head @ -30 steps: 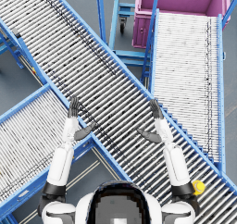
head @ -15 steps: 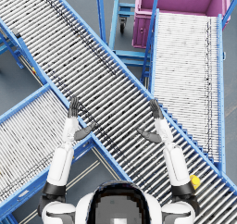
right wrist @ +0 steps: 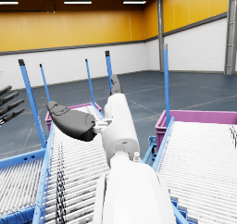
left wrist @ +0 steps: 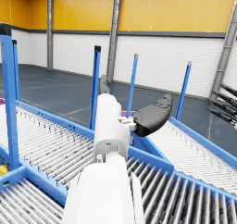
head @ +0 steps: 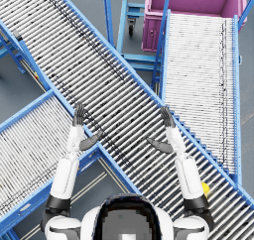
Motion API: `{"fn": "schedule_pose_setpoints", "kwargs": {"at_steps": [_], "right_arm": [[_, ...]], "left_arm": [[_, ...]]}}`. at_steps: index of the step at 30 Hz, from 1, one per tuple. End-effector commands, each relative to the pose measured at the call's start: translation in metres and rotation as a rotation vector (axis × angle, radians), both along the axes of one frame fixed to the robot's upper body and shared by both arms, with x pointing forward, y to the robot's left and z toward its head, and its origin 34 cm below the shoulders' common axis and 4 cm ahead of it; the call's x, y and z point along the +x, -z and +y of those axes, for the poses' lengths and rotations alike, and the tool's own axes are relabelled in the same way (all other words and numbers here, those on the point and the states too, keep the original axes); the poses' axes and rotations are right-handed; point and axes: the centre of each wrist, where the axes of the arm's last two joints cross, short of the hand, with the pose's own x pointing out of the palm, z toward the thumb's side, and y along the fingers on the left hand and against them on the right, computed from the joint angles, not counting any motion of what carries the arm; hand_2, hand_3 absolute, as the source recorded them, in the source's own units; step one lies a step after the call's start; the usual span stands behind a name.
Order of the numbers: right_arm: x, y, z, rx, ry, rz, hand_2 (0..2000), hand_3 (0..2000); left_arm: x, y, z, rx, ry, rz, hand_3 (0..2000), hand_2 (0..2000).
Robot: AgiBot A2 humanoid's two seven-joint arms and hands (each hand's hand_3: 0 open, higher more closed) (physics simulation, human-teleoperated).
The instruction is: Pick up the oil and place it on the left assembly line, put the cola on the right, and keep Sprite still
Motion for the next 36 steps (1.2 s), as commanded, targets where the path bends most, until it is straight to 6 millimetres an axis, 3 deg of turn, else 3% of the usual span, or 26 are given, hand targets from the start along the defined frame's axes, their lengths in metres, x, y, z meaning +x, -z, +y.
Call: {"fn": "schedule_pose_setpoints", "kwargs": {"at_steps": [1, 33, 34, 36], "right_arm": [[0.0, 0.0, 0.0, 0.0, 0.0, 0.0, 0, 0], [0.0, 0.0, 0.0, 0.0, 0.0, 0.0, 0, 0], [0.002, 0.0, 0.007, 0.0, -0.022, 0.003, 0, 0], [0.002, -0.012, 0.004, 0.062, 0.041, -0.076, 0, 0]], "left_arm": [[0.0, 0.0, 0.0, 0.0, 0.0, 0.0, 0, 0], [0.0, 0.0, 0.0, 0.0, 0.0, 0.0, 0, 0], [0.001, 0.002, -0.003, 0.002, 0.01, 0.007, 0, 0], [0.005, -0.01, 0.002, -0.021, 0.02, -0.091, 0, 0]]}}
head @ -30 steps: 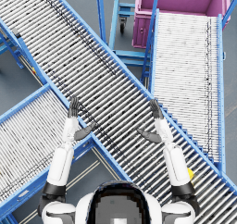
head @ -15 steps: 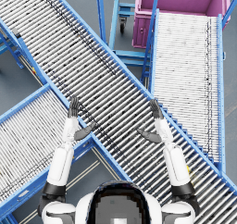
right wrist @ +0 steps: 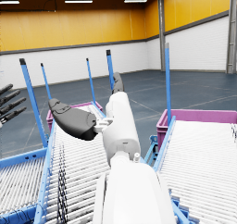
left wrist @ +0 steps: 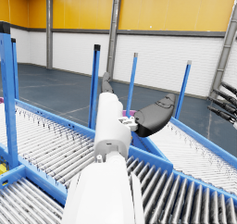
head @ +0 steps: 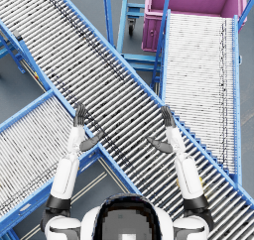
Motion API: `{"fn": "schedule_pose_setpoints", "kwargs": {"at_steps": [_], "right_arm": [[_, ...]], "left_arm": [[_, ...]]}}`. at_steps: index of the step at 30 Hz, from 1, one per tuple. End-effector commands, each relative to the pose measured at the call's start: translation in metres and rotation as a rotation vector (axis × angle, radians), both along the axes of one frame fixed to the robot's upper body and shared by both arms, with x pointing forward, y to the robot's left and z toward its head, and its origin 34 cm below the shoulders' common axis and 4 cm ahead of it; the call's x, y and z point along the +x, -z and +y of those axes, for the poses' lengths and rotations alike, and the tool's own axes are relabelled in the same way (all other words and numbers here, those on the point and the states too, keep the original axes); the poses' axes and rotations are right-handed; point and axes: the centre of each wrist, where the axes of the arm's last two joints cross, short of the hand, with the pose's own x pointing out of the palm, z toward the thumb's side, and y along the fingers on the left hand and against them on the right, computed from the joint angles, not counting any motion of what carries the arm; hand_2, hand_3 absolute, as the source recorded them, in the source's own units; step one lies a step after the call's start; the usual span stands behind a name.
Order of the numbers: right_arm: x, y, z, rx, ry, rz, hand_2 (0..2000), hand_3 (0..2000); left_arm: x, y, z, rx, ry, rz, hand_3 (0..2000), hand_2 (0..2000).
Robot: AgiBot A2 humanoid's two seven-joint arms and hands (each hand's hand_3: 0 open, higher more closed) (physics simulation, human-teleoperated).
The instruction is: Pick up the oil and place it on the left assembly line, put the cola on the right, and keep Sprite still
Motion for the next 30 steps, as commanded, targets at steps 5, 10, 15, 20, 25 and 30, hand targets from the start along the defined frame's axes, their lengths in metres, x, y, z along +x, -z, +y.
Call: {"fn": "schedule_pose_setpoints", "kwargs": {"at_steps": [5, 10, 15, 20, 25, 30], "right_arm": [[-0.001, -0.035, -0.002, 0.096, 0.06, -0.161, 0, 0], [-0.004, -0.053, -0.015, 0.144, 0.12, -0.241, 0, 0], [-0.008, -0.066, -0.017, -0.014, 0.247, -0.355, 0, 0], [-0.01, -0.077, -0.025, -0.065, 0.333, -0.418, 0, 0], [-0.01, -0.084, -0.033, -0.061, 0.379, -0.446, 0, 0], [-0.014, -0.087, -0.041, -0.05, 0.416, -0.462, 0, 0]], "left_arm": [[0.007, -0.041, 0.015, -0.074, -0.042, -0.199, 0, 0], [0.004, -0.062, 0.027, -0.108, -0.084, -0.291, 0, 0], [0.002, -0.074, 0.034, 0.058, -0.229, -0.381, 0, 0], [0.001, -0.082, 0.046, 0.145, -0.347, -0.429, 0, 0], [-0.005, -0.087, 0.053, 0.152, -0.389, -0.457, 0, 0], [-0.007, -0.094, 0.061, 0.144, -0.427, -0.483, 0, 0]]}}
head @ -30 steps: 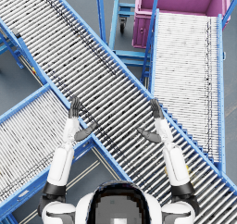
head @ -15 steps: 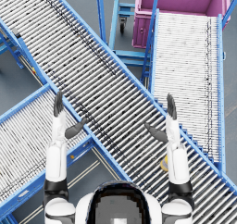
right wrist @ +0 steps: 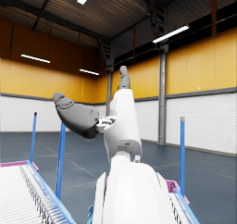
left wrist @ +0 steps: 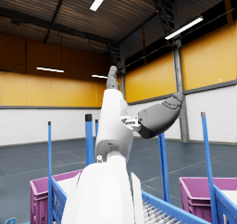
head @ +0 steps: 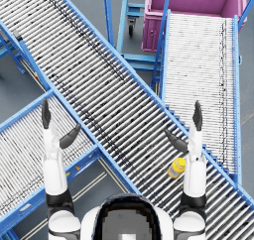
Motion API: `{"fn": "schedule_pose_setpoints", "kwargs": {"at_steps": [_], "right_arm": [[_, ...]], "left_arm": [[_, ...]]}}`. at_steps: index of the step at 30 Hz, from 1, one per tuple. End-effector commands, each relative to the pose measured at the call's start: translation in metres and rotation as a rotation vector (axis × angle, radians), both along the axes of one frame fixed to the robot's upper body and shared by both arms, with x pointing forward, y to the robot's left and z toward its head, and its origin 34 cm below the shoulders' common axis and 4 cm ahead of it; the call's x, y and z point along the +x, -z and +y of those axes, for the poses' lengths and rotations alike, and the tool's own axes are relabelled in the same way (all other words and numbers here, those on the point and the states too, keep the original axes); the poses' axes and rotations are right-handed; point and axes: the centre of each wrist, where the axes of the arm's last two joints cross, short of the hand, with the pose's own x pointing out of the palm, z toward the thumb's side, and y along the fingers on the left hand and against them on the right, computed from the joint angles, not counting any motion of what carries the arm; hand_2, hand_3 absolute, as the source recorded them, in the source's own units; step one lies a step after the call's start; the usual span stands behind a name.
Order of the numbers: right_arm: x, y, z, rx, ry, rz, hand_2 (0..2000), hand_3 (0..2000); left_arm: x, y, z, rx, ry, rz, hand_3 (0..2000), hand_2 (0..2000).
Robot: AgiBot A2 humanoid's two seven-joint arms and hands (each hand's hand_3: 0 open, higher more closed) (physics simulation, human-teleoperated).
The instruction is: Pick up the oil and place it on the left assembly line, put the cola on the right, and keep Sprite still
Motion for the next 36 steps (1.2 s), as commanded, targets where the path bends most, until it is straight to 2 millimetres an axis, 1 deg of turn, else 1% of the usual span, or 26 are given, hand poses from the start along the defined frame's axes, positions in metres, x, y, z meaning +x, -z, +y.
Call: {"fn": "schedule_pose_setpoints", "kwargs": {"at_steps": [1, 3, 4, 5, 7, 8, 9, 11, 15, 16, 17, 19, 20, 21, 25, 26, 27, 28, 29, 30, 31, 33, 34, 36], "right_arm": [[-0.002, -0.006, -0.006, 0.01, 0.025, -0.026, 0, 0], [-0.002, -0.005, -0.005, 0.011, 0.021, -0.023, 0, 0], [-0.002, -0.005, -0.005, 0.012, 0.021, -0.023, 0, 0], [-0.001, 0.012, -0.007, 0.02, 0.029, 0.043, 0, 0], [-0.003, 0.014, -0.007, 0.024, 0.03, 0.047, 0, 0], [-0.003, 0.014, -0.007, 0.026, 0.031, 0.046, 0, 0], [-0.004, 0.015, -0.005, 0.024, 0.023, 0.049, 0, 0], [-0.004, 0.014, -0.003, 0.023, 0.016, 0.044, 0, 0], [-0.004, 0.015, -0.006, 0.032, 0.028, 0.047, 0, 0], [-0.004, 0.015, -0.006, 0.033, 0.028, 0.047, 0, 0], [-0.004, 0.015, -0.006, 0.034, 0.028, 0.047, 0, 0], [-0.003, 0.018, -0.011, 0.045, 0.047, 0.059, 0, 0], [-0.003, 0.011, -0.006, 0.034, 0.028, 0.033, 0, 0], [-0.004, -0.001, -0.004, 0.023, 0.02, -0.014, 0, 0], [-0.005, 0.001, -0.009, 0.037, 0.04, -0.009, 0, 0], [-0.005, 0.0, -0.009, 0.037, 0.04, -0.013, 0, 0], [-0.004, 0.0, -0.009, 0.038, 0.039, -0.011, 0, 0], [-0.004, 0.005, -0.008, 0.039, 0.034, 0.006, 0, 0], [-0.004, 0.0, -0.007, 0.036, 0.032, -0.011, 0, 0], [-0.004, 0.004, -0.008, 0.04, 0.034, 0.004, 0, 0], [-0.004, 0.004, -0.007, 0.04, 0.033, 0.003, 0, 0], [-0.005, 0.001, -0.008, 0.041, 0.036, -0.01, 0, 0], [-0.006, 0.001, -0.009, 0.043, 0.041, -0.012, 0, 0], [-0.005, 0.004, -0.008, 0.044, 0.034, 0.002, 0, 0]], "left_arm": [[-0.003, -0.006, 0.005, -0.006, -0.019, -0.026, 0, 0], [-0.002, -0.006, 0.007, -0.01, -0.026, -0.025, 0, 0], [-0.001, -0.002, 0.004, -0.009, -0.015, -0.009, 0, 0], [-0.001, -0.006, 0.004, -0.006, -0.015, -0.023, 0, 0], [-0.002, -0.005, 0.007, -0.014, -0.026, -0.022, 0, 0], [-0.001, -0.002, 0.005, -0.012, -0.018, -0.011, 0, 0], [-0.002, -0.006, 0.006, -0.012, -0.023, -0.026, 0, 0], [-0.002, -0.009, 0.004, -0.007, -0.016, -0.036, 0, 0], [-0.001, -0.005, 0.0, -0.006, -0.001, -0.021, 0, 0], [-0.001, -0.003, 0.001, -0.012, -0.007, -0.014, 0, 0], [0.0, -0.004, -0.003, -0.003, 0.01, -0.016, 0, 0], [-0.002, -0.005, -0.004, -0.002, 0.013, -0.024, 0, 0], [-0.003, -0.005, -0.003, -0.005, 0.008, -0.026, 0, 0], [-0.003, -0.006, -0.001, -0.009, 0.001, -0.03, 0, 0], [-0.005, -0.004, -0.006, -0.005, 0.018, -0.028, 0, 0], [-0.004, -0.001, -0.005, -0.011, 0.012, -0.015, 0, 0], [-0.004, -0.005, -0.006, -0.005, 0.018, -0.03, 0, 0], [-0.004, -0.001, -0.006, -0.01, 0.016, -0.016, 0, 0], [-0.004, -0.001, -0.006, -0.01, 0.017, -0.016, 0, 0], [-0.004, -0.001, -0.006, -0.01, 0.018, -0.016, 0, 0], [-0.003, -0.005, -0.005, -0.009, 0.015, -0.028, 0, 0], [-0.003, -0.001, -0.006, -0.011, 0.018, -0.016, 0, 0], [-0.004, -0.006, -0.006, -0.008, 0.018, -0.034, 0, 0], [-0.002, -0.003, -0.005, -0.014, 0.015, -0.02, 0, 0]]}}
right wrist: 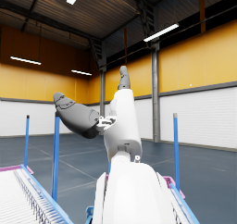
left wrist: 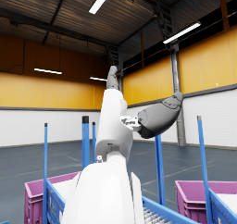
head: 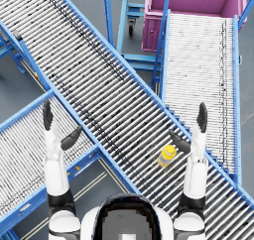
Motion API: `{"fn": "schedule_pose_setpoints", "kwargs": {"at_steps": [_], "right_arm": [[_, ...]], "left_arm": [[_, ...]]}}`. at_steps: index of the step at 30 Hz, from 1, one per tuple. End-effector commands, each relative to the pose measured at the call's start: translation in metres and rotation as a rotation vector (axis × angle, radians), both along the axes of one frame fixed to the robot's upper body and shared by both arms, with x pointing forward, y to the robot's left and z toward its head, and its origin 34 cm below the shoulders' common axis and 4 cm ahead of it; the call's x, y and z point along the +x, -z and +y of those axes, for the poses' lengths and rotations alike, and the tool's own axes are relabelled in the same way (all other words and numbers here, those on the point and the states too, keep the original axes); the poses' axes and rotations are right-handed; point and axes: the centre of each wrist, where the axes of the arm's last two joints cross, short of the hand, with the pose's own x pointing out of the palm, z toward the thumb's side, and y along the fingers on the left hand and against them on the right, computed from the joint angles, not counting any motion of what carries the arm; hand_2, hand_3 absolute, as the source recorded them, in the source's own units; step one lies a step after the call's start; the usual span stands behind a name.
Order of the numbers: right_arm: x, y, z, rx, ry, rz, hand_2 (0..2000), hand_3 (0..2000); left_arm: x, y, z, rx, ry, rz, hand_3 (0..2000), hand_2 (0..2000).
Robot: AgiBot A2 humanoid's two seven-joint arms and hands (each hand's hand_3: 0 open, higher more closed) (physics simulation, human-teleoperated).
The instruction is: Pick up the oil and place it on the left assembly line, put the cola on the right, and keep Sprite still
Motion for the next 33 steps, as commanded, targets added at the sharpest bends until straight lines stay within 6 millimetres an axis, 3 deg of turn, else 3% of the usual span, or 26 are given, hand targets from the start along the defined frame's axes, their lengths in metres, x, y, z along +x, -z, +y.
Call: {"fn": "schedule_pose_setpoints", "kwargs": {"at_steps": [1, 17, 26, 29, 33], "right_arm": [[-0.001, -0.001, 0.0, 0.0, -0.001, -0.007, 0, 0], [-0.002, 0.0, 0.002, 0.009, -0.007, -0.007, 0, 0], [-0.005, 0.011, 0.008, 0.016, -0.023, 0.029, 0, 0], [-0.01, 0.04, 0.026, -0.007, -0.095, 0.14, 0, 0], [-0.009, 0.065, 0.036, -0.021, -0.137, 0.245, 0, 0]], "left_arm": [[0.002, 0.001, 0.002, -0.005, -0.006, 0.006, 0, 0], [0.001, -0.002, -0.002, -0.007, 0.007, -0.005, 0, 0], [-0.001, 0.001, -0.002, -0.015, 0.006, 0.0, 0, 0], [-0.002, 0.011, -0.008, -0.012, 0.027, 0.031, 0, 0], [-0.003, 0.011, -0.008, -0.016, 0.026, 0.028, 0, 0]]}}
